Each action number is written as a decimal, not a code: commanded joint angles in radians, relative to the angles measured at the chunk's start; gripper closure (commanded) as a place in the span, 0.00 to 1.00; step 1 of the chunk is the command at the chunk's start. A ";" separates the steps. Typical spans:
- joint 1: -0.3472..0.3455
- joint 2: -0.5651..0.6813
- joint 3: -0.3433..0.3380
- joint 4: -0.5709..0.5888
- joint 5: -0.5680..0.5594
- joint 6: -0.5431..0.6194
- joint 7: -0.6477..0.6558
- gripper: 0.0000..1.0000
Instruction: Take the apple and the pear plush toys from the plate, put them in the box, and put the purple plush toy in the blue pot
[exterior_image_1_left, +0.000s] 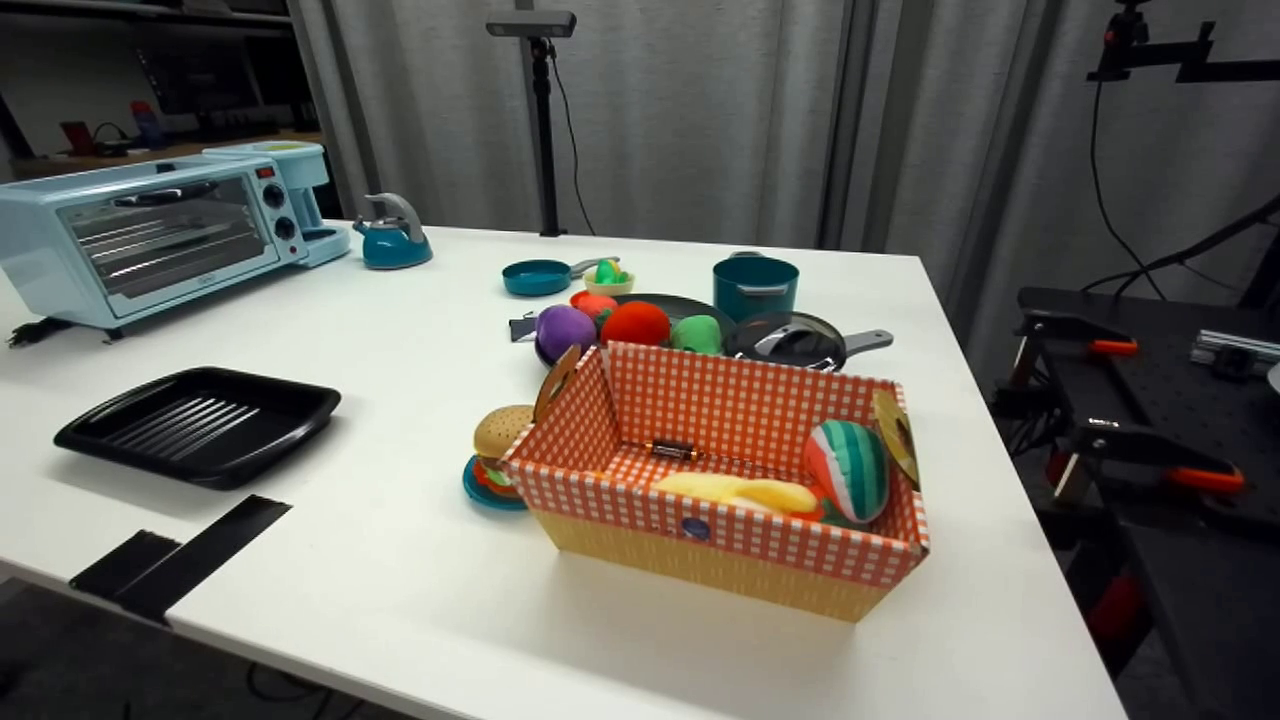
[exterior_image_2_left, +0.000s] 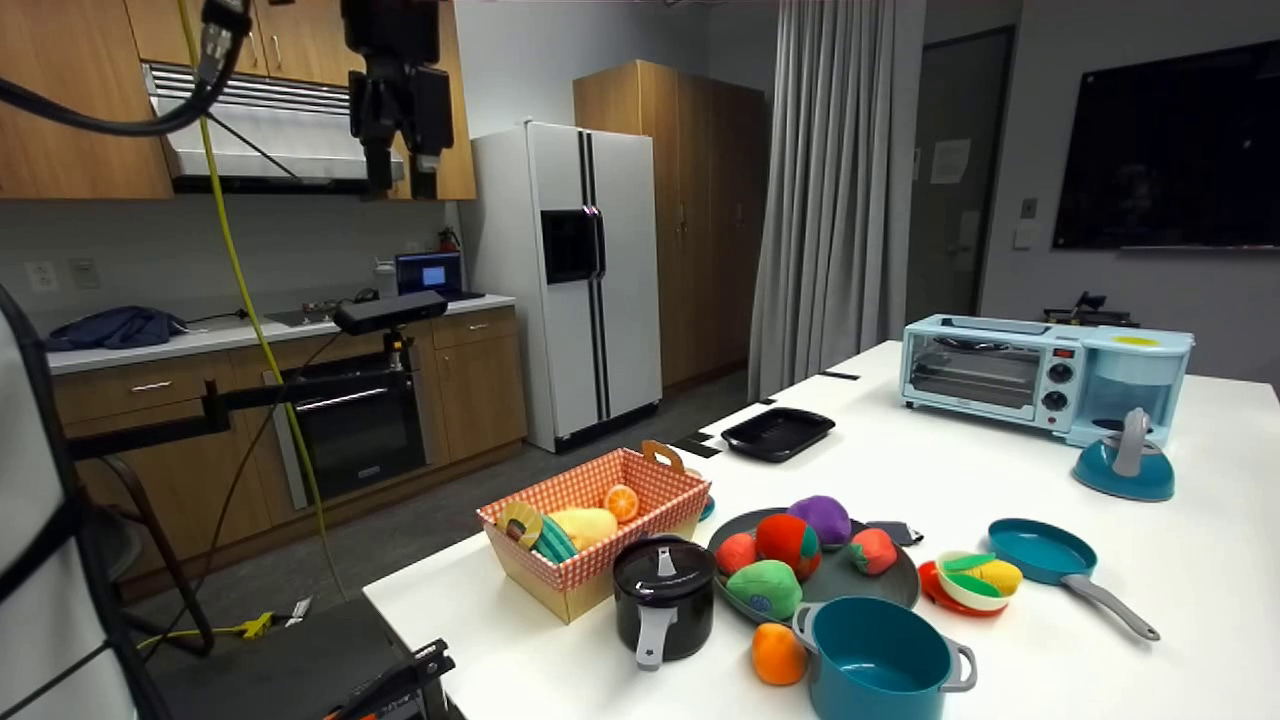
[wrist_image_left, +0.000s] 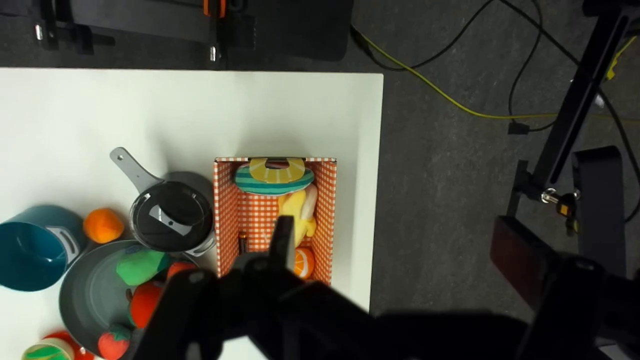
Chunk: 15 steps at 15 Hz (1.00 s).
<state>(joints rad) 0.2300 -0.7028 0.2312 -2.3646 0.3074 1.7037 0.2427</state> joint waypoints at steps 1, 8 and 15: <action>-0.033 0.015 0.007 -0.010 -0.020 0.012 -0.012 0.00; -0.109 0.095 -0.024 -0.048 -0.112 0.090 -0.018 0.00; -0.164 0.250 -0.060 -0.083 -0.268 0.287 -0.064 0.00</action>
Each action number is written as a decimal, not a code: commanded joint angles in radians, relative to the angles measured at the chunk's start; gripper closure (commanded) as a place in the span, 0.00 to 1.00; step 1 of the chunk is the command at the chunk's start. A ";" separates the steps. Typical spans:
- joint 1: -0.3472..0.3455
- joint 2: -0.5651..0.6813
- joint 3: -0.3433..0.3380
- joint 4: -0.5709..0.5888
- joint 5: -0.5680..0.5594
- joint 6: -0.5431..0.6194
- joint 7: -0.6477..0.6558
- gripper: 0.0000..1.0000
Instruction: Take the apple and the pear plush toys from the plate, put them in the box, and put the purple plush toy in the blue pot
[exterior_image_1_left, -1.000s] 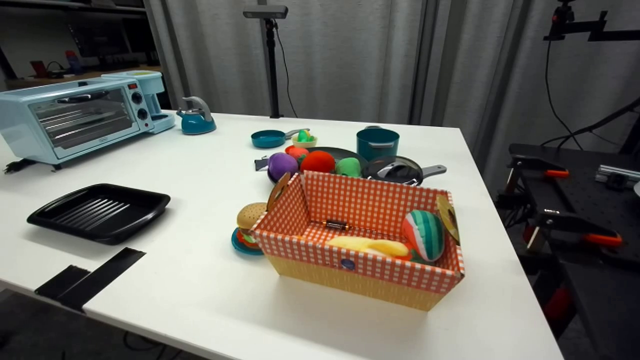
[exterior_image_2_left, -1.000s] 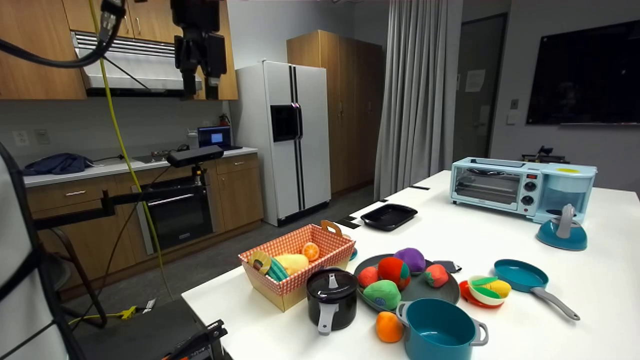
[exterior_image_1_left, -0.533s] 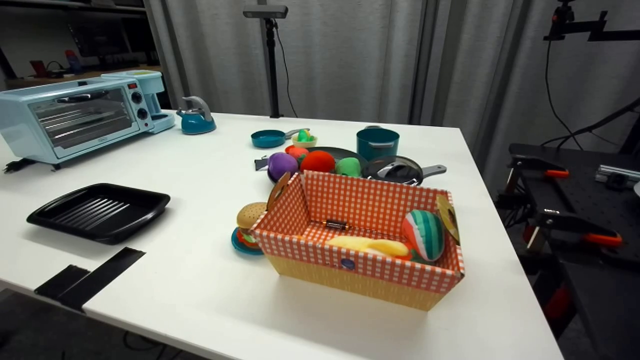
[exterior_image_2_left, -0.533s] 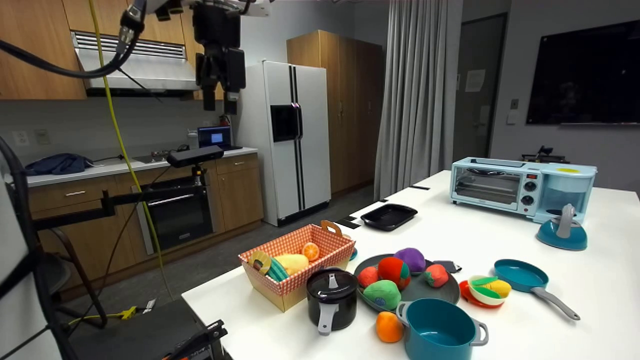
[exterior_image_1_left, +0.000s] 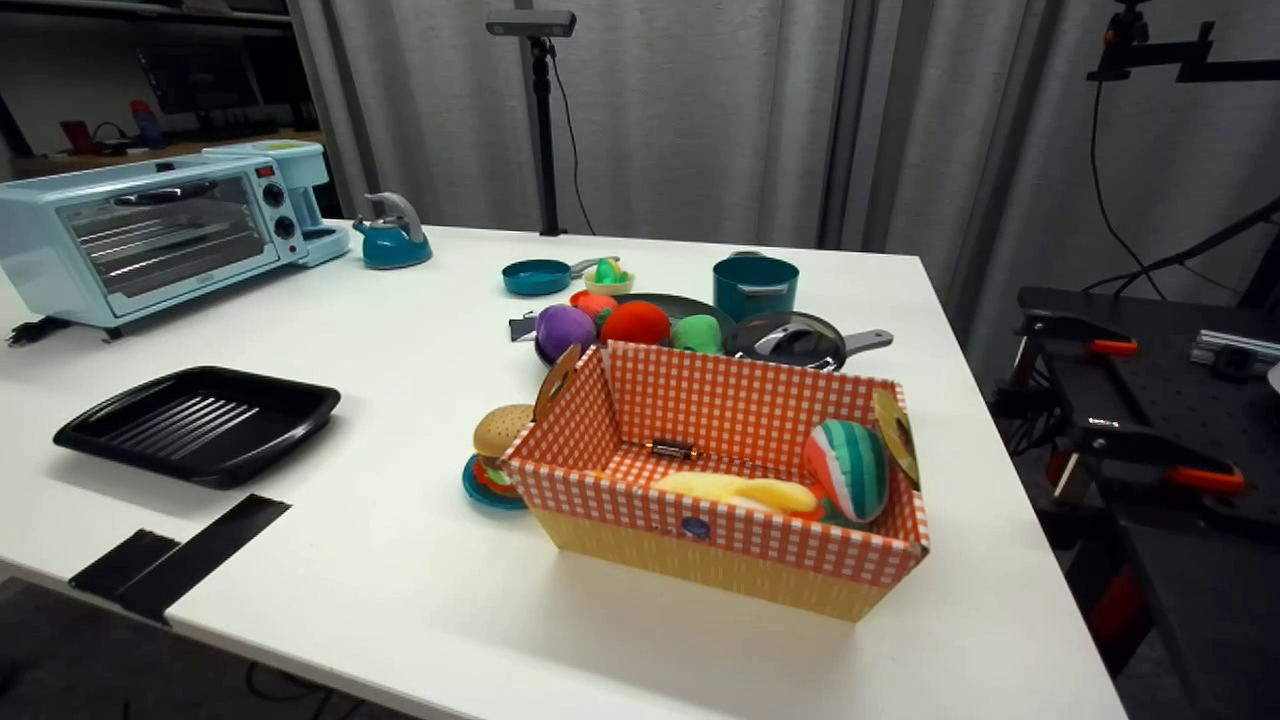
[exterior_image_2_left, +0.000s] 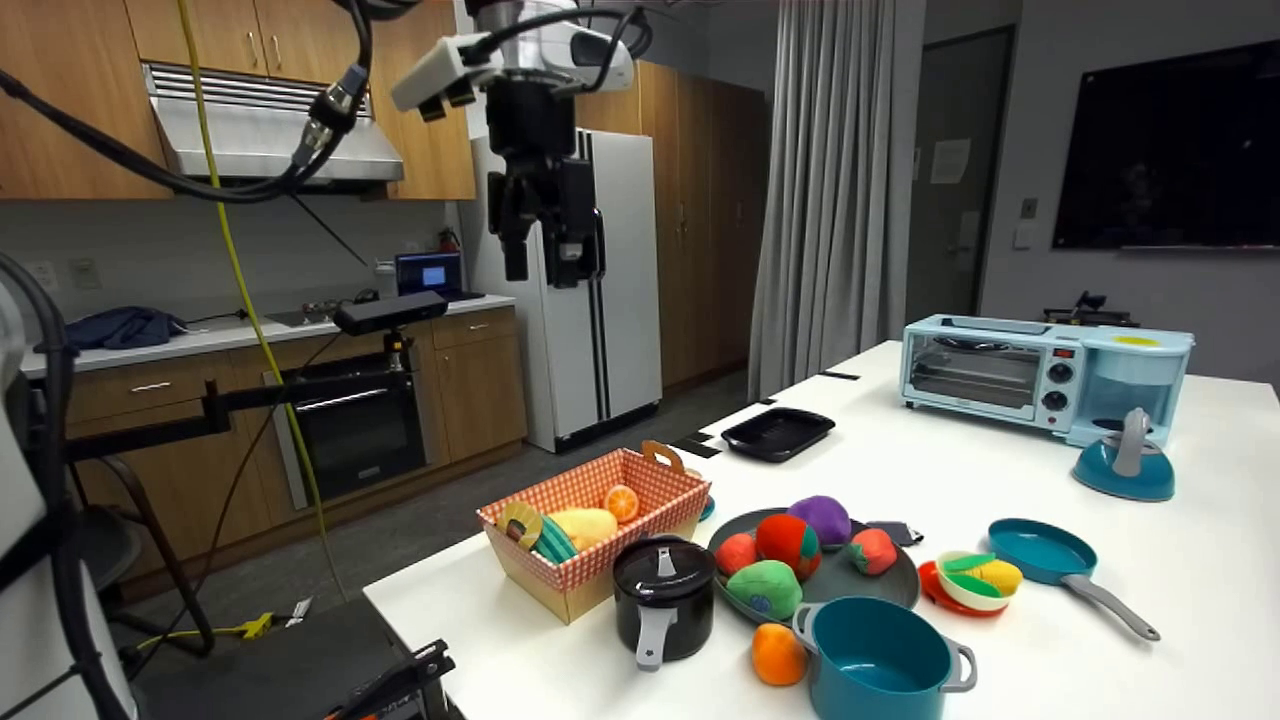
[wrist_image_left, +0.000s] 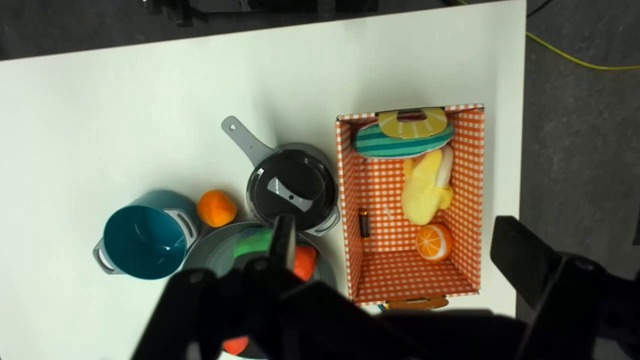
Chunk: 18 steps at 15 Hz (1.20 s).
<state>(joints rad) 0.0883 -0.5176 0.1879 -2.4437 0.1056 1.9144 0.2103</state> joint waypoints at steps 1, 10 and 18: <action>-0.028 0.093 -0.024 -0.004 -0.088 0.103 -0.042 0.00; -0.046 0.359 -0.057 0.062 -0.264 0.284 -0.064 0.00; -0.037 0.341 -0.061 0.026 -0.257 0.273 -0.046 0.00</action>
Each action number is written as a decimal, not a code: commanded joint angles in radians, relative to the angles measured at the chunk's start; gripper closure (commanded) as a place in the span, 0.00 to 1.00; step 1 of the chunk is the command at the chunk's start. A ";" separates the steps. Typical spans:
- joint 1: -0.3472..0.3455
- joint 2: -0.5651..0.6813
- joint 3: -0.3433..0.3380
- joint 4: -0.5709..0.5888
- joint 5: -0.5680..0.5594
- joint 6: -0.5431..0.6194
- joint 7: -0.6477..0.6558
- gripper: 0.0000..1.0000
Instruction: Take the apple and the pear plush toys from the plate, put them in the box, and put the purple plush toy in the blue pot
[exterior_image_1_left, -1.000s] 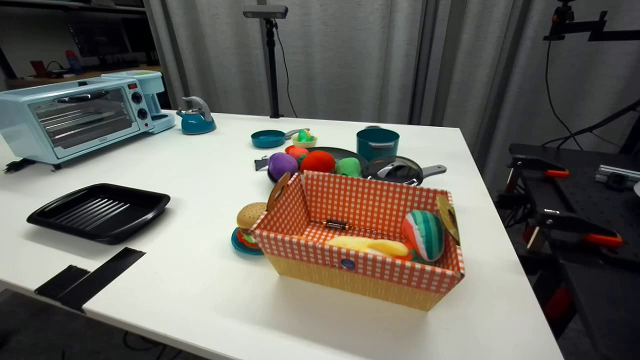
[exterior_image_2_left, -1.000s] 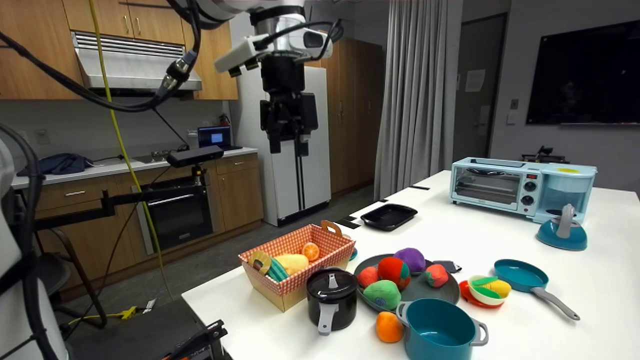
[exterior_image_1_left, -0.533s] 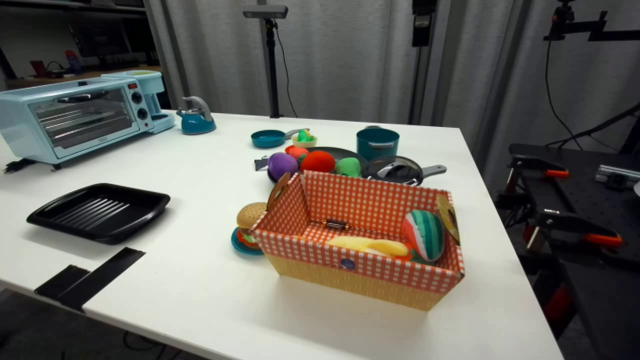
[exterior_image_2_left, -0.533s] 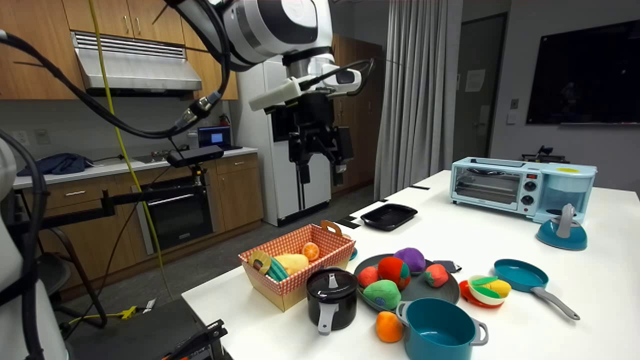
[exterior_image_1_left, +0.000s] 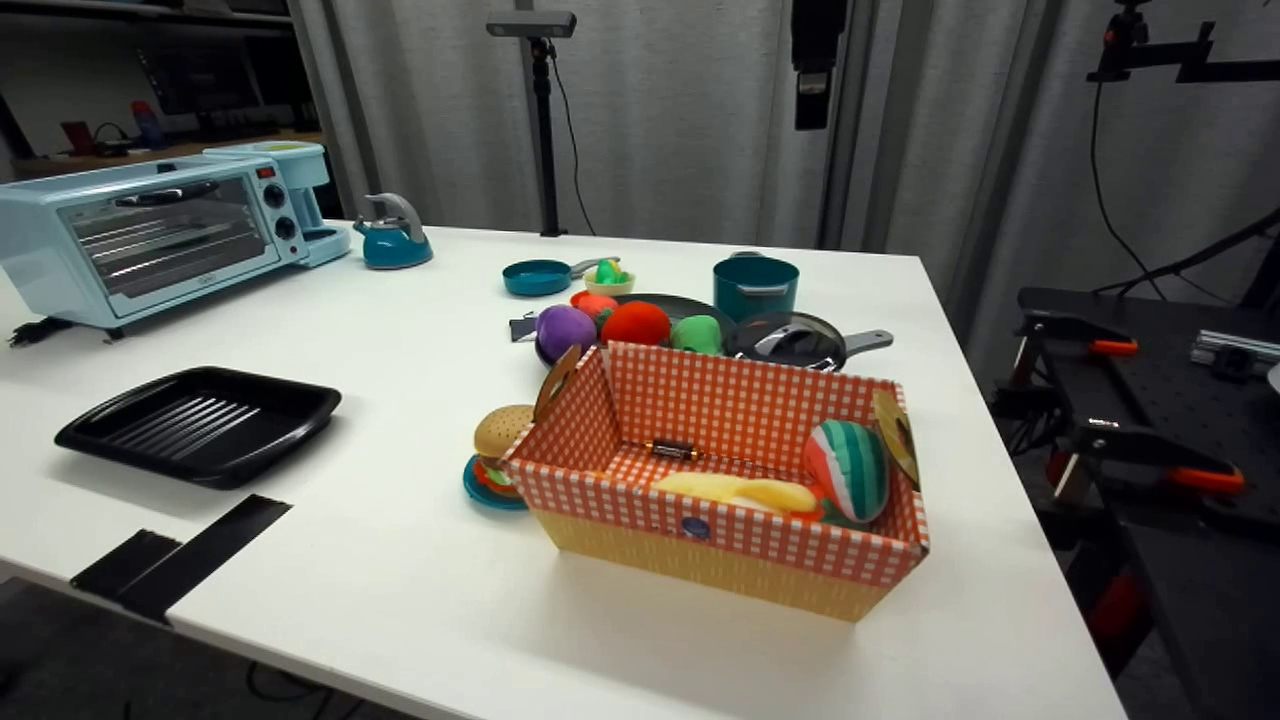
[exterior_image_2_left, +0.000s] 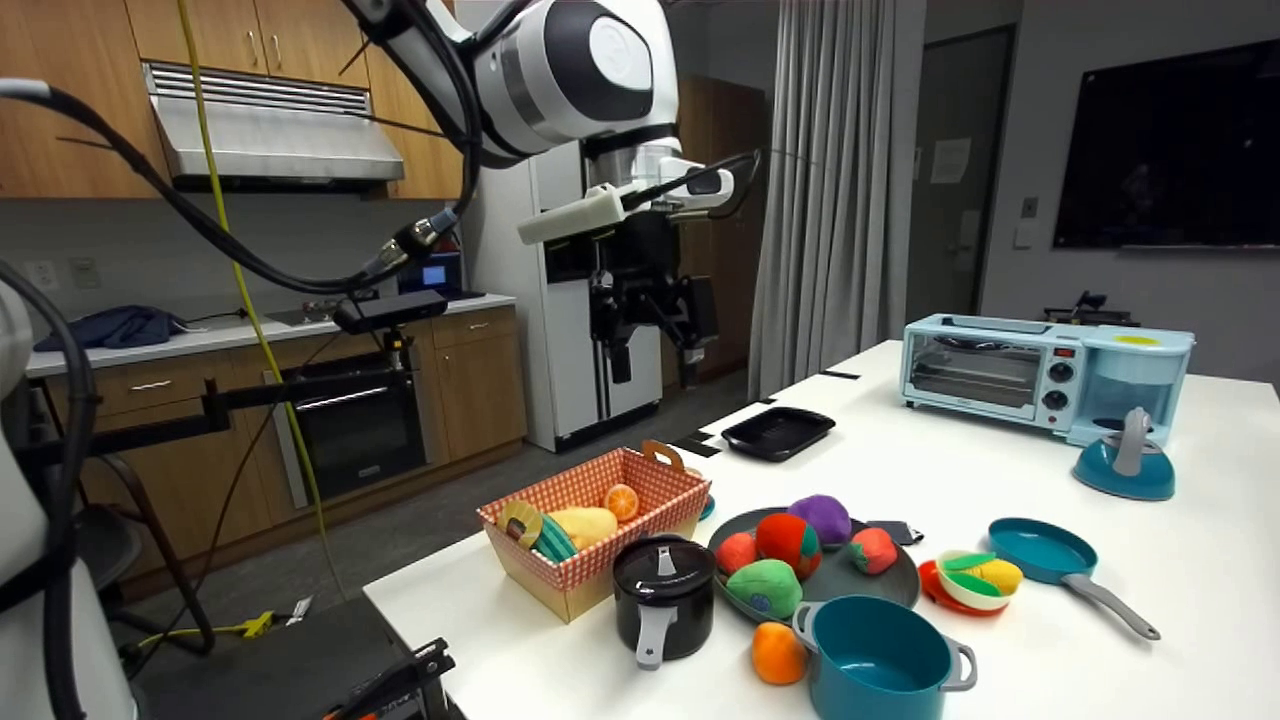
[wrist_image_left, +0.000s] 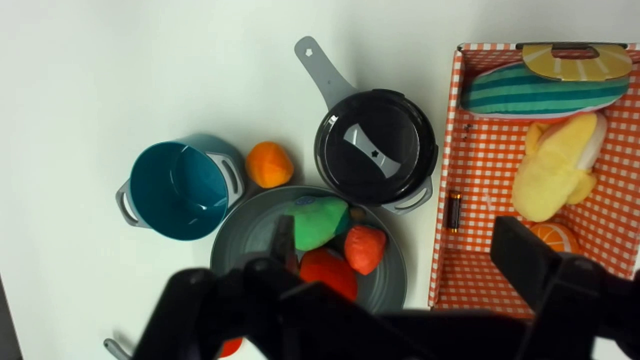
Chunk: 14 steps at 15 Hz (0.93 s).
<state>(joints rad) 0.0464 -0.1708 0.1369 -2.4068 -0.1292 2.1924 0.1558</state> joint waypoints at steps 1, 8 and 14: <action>0.002 -0.001 -0.009 -0.019 -0.040 -0.002 0.012 0.00; -0.007 0.106 -0.036 -0.004 -0.093 0.033 -0.053 0.00; -0.023 0.264 -0.093 0.100 -0.160 0.170 -0.137 0.00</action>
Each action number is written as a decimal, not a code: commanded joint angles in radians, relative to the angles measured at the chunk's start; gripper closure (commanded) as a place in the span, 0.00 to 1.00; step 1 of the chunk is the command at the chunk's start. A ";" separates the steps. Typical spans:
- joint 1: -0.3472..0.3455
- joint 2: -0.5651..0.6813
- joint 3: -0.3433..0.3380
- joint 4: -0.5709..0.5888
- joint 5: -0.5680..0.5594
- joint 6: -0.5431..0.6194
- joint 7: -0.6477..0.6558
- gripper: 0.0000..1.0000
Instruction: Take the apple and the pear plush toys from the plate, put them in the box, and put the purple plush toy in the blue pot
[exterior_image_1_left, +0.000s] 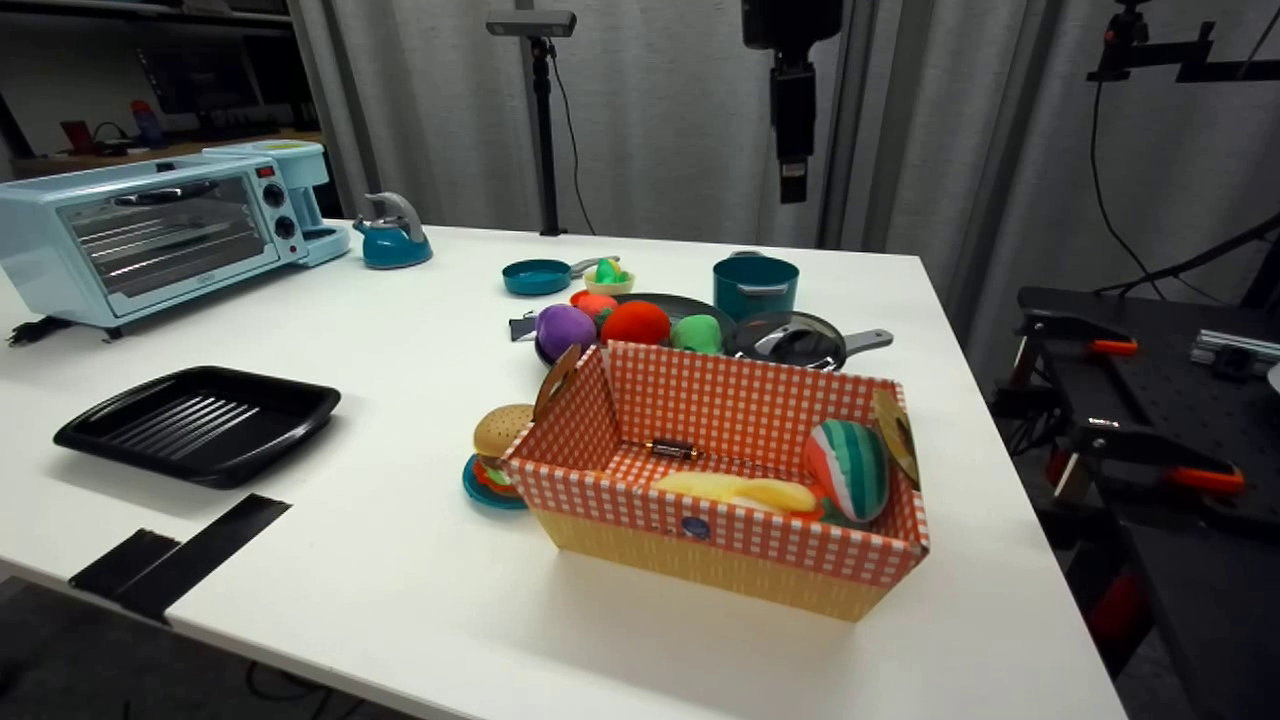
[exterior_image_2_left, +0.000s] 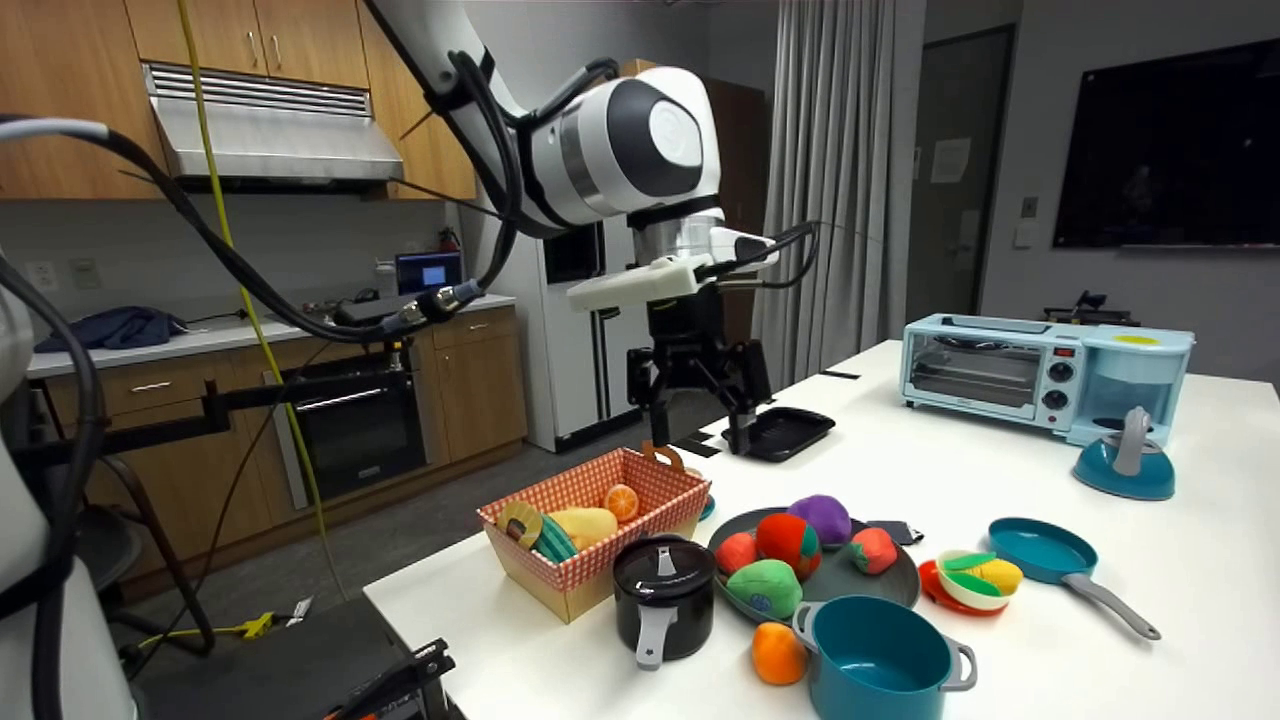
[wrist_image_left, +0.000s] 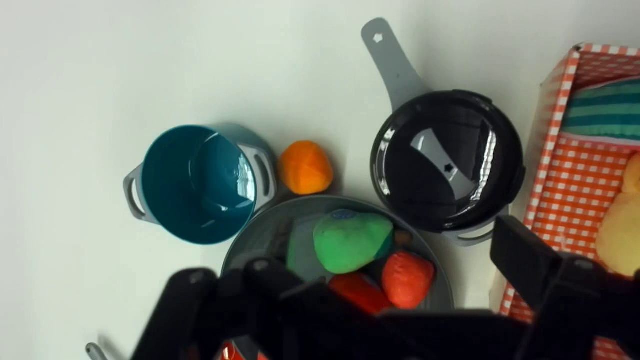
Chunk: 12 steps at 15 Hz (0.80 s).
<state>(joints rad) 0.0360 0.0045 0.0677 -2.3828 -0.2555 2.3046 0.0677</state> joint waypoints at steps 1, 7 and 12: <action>-0.013 0.115 -0.033 0.097 -0.033 0.081 -0.062 0.00; -0.010 0.316 -0.049 0.224 0.029 0.238 -0.091 0.00; -0.011 0.470 -0.052 0.341 0.056 0.317 -0.099 0.00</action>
<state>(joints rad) 0.0303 0.3777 0.0196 -2.1372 -0.2315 2.5905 0.0048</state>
